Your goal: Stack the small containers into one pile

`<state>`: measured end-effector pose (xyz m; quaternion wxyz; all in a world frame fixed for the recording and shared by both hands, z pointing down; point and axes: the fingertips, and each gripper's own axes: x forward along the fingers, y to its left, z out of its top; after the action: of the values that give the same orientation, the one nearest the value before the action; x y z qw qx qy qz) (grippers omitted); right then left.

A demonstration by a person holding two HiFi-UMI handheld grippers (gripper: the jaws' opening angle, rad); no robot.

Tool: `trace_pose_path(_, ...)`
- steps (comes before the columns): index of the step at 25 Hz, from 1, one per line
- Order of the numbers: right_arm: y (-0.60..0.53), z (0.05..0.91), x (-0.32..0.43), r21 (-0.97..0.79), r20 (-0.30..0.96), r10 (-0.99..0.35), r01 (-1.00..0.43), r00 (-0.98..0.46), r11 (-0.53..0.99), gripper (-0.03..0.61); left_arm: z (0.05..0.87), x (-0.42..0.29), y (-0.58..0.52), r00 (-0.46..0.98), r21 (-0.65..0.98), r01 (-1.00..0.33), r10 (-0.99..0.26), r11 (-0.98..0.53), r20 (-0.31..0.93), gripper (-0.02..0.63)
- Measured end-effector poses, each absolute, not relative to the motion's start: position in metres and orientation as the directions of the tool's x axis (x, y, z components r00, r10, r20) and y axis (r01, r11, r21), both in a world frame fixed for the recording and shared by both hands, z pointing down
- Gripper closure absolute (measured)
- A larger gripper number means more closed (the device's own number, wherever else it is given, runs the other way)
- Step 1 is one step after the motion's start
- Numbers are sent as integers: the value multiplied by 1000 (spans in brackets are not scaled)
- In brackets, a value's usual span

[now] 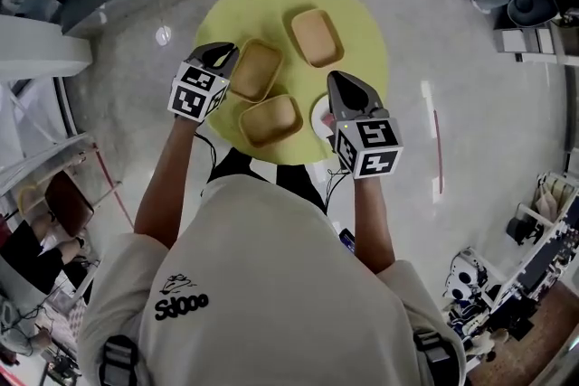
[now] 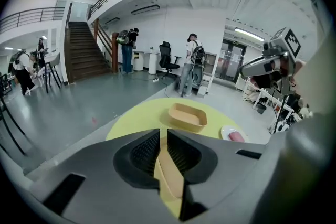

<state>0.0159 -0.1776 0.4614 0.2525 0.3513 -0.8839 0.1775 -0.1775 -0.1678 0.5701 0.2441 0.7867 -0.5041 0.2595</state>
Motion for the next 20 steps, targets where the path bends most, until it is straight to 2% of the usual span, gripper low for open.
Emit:
trace_pose_path(2, -179, 471, 18, -144, 589, -526, -720, -614, 679, 568, 589, -173, -172, 377, 147, -911, -634, -385, 676, 539)
trace_pose_path(4, -180, 480, 17, -149, 606, -518, -725, -604, 672, 568, 609, -171, -176, 385, 156, -904, -603, -397, 699, 523)
trace_pose_path(10, -186, 499, 15, -160, 637, -497, -732, -589, 662, 568, 663, -168, -178, 356, 162, -912, -529, -377, 770, 518)
trace_pose_path(20, -195, 503, 22, -170, 642, -495, -738, -585, 653, 568, 695, -170, -159, 290, 114, -924, -474, -365, 831, 517)
